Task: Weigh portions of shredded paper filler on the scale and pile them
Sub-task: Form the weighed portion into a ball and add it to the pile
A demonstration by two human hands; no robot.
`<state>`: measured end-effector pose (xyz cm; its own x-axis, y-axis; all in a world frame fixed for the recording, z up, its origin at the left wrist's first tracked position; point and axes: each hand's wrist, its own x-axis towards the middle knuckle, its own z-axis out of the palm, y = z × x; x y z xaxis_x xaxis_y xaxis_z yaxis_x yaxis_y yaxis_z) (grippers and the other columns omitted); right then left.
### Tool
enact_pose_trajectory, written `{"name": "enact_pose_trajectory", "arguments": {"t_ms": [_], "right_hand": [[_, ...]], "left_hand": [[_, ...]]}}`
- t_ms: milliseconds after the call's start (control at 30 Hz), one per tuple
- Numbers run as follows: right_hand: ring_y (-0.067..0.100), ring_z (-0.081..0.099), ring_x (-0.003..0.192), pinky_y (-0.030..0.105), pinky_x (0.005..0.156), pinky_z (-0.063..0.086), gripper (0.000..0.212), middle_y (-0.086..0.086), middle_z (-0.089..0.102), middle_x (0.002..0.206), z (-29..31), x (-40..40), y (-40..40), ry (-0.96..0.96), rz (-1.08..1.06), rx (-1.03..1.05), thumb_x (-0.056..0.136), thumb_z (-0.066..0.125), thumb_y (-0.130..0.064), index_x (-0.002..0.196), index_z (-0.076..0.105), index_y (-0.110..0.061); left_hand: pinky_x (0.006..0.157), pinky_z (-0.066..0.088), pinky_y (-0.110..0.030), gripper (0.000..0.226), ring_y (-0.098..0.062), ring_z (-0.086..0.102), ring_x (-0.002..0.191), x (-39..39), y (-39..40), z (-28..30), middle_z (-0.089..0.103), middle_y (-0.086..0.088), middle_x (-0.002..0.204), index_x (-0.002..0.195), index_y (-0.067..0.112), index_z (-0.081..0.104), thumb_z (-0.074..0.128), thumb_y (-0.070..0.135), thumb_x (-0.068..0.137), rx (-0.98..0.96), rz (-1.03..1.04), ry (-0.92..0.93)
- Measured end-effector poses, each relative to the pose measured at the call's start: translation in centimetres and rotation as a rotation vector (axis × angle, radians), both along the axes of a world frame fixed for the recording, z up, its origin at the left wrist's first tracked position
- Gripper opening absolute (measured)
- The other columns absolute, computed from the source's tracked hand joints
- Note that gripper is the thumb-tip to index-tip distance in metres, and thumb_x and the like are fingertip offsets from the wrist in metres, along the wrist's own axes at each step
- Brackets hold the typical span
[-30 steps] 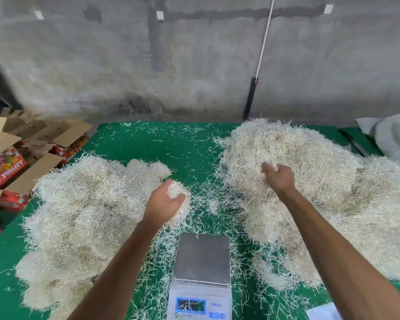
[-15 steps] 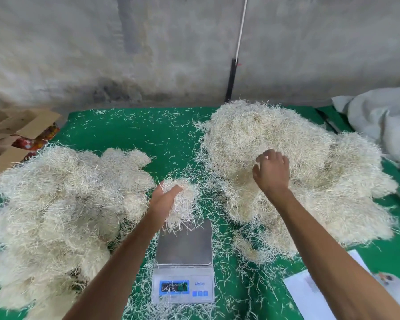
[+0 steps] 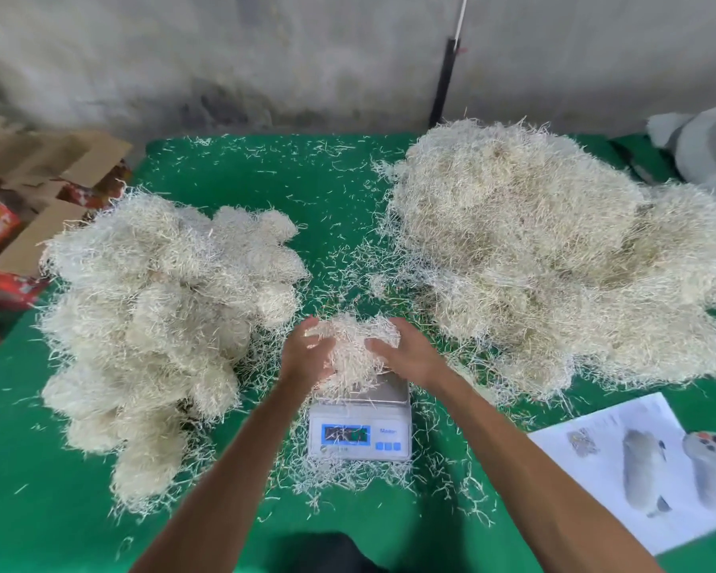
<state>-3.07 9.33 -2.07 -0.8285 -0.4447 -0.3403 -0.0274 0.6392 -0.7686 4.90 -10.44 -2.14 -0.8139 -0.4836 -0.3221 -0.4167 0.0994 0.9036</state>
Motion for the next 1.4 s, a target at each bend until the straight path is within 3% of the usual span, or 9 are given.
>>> {"name": "enact_pose_trajectory", "arguments": {"t_ms": [133,233,300,400,467,667,1067,1267,1400], "right_hand": [[0.030,0.057,0.131,0.050,0.113,0.045,0.082,0.009,0.044,0.156,-1.7,1.4,1.3,0.121,0.056,0.087,0.093,0.067,-0.057,0.158,0.034,-0.019],[0.008,0.067,0.101,0.031,0.097,0.055,0.073,-0.006,0.044,0.151,-1.9,1.6,2.4,0.152,-0.073,0.041,0.093,0.065,-0.061,0.152,0.043,-0.023],[0.010,0.065,0.104,0.037,0.096,0.057,0.059,0.001,0.055,0.145,-2.0,1.8,3.0,0.142,-0.191,-0.035,0.099,0.060,-0.054,0.147,0.048,-0.022],[-0.006,0.059,0.065,0.017,0.055,0.049,0.040,0.003,0.069,0.104,-1.8,2.3,3.7,0.172,-0.313,-0.122,0.108,0.046,-0.036,0.141,0.053,-0.015],[-0.004,0.046,0.048,0.015,0.045,0.039,0.040,-0.001,0.063,0.085,-1.8,2.7,3.8,0.182,-0.317,-0.119,0.110,0.037,-0.033,0.140,0.053,-0.012],[0.013,0.062,0.090,0.036,0.085,0.055,0.038,-0.005,0.055,0.119,-2.0,3.5,3.2,0.182,-0.252,-0.062,0.110,0.041,-0.036,0.140,0.049,-0.015],[0.009,0.064,0.091,0.029,0.080,0.056,0.043,-0.003,0.061,0.121,-2.2,2.7,3.0,0.163,-0.259,-0.060,0.105,0.054,-0.036,0.140,0.049,-0.012],[0.017,0.067,0.087,0.030,0.073,0.057,0.048,-0.002,0.063,0.116,-2.6,1.0,2.5,0.123,-0.353,-0.045,0.101,0.055,-0.052,0.131,0.053,-0.014],[0.007,0.066,0.082,0.015,0.065,0.051,0.036,-0.003,0.064,0.106,-3.5,1.4,0.9,0.114,-0.333,-0.018,0.104,0.051,-0.051,0.118,0.055,-0.019]], "left_hand": [[0.081,0.061,-0.050,0.055,-0.028,0.066,0.099,2.9,-1.5,-1.4,0.057,-0.009,0.125,0.136,0.020,0.052,0.076,0.033,0.088,-0.165,-0.066,-0.073],[0.065,0.062,-0.039,0.044,-0.025,0.070,0.079,4.4,-1.9,-1.7,0.066,-0.005,0.115,0.128,0.021,0.059,0.074,0.035,0.090,-0.241,0.016,-0.053],[0.053,0.056,-0.034,0.039,-0.021,0.067,0.067,4.8,-2.1,-1.9,0.070,-0.005,0.107,0.125,0.016,0.062,0.073,0.032,0.090,-0.262,0.078,-0.042],[0.055,0.048,-0.026,0.035,-0.016,0.062,0.068,5.1,-2.0,-1.9,0.071,-0.005,0.107,0.120,0.013,0.065,0.071,0.031,0.091,-0.274,0.093,-0.013],[0.068,0.059,-0.037,0.030,-0.020,0.068,0.083,5.2,-1.8,-2.0,0.070,-0.005,0.110,0.117,0.014,0.066,0.071,0.030,0.091,-0.221,0.096,0.009],[0.075,0.063,-0.040,0.028,-0.018,0.073,0.085,5.3,-1.5,-2.3,0.067,-0.003,0.115,0.115,0.019,0.066,0.070,0.035,0.092,-0.055,-0.047,0.055],[0.081,0.062,-0.043,0.018,-0.019,0.071,0.093,4.6,-1.6,-2.3,0.067,0.001,0.115,0.109,0.018,0.067,0.068,0.027,0.095,-0.004,0.027,0.107],[0.057,0.049,-0.008,0.049,-0.001,0.057,0.080,2.8,-2.5,-2.3,0.060,0.006,0.117,0.132,0.020,0.054,0.068,0.045,0.092,-0.141,0.151,0.078],[0.113,0.037,-0.049,0.074,-0.028,0.040,0.140,0.6,-2.3,-2.9,0.032,-0.003,0.160,0.153,0.032,0.030,0.061,0.058,0.092,-0.082,0.062,-0.054]]}}
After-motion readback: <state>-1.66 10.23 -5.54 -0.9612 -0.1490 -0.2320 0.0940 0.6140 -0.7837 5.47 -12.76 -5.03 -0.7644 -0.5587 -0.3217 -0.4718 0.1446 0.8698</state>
